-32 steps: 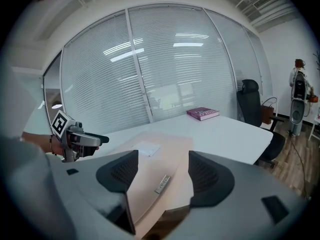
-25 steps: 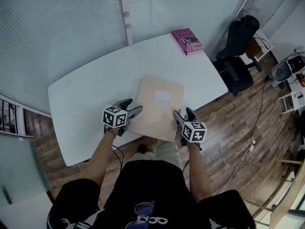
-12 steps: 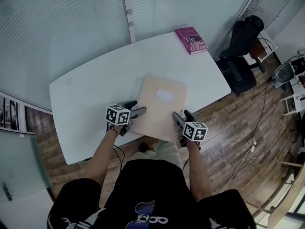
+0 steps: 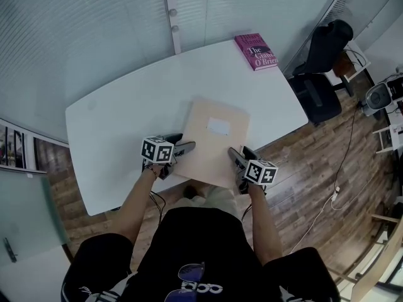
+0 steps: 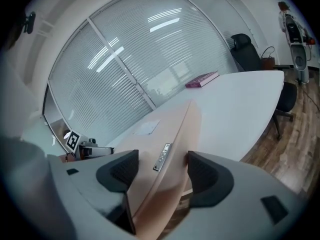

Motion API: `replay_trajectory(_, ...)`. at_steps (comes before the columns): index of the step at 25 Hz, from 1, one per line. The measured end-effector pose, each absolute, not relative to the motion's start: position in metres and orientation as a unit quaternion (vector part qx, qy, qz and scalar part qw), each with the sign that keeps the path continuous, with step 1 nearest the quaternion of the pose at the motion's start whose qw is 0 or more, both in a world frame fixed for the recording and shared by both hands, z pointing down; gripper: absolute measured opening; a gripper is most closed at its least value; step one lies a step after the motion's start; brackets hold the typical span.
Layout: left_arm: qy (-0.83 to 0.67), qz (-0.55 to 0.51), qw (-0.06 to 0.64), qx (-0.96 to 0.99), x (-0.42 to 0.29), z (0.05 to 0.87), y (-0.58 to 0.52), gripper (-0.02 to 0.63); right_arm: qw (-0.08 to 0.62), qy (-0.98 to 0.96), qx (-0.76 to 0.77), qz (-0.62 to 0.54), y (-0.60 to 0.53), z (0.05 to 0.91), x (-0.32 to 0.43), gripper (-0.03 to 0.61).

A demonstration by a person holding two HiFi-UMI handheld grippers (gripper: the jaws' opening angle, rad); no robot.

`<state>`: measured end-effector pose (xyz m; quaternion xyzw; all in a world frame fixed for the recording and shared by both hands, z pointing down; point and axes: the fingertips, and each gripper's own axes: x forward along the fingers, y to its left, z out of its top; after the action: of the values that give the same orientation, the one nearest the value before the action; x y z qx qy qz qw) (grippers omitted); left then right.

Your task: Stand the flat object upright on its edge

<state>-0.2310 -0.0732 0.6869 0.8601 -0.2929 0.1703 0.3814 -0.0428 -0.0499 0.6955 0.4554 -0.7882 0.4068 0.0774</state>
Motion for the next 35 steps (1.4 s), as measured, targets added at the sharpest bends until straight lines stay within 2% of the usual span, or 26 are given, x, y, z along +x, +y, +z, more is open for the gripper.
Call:
replay_trajectory(15, -0.287, 0.149, 0.421, 0.847, -0.233, 0.692, -0.075, 0.307, 0.069, -0.782, 0.459, 0.417, -0.051, 0.694, -0.042, 0.305)
replay_trajectory(35, -0.325, 0.141, 0.41, 0.84, -0.223, 0.678, -0.079, 0.311, 0.101, -0.805, 0.434, 0.391, -0.08, 0.679, -0.035, 0.305)
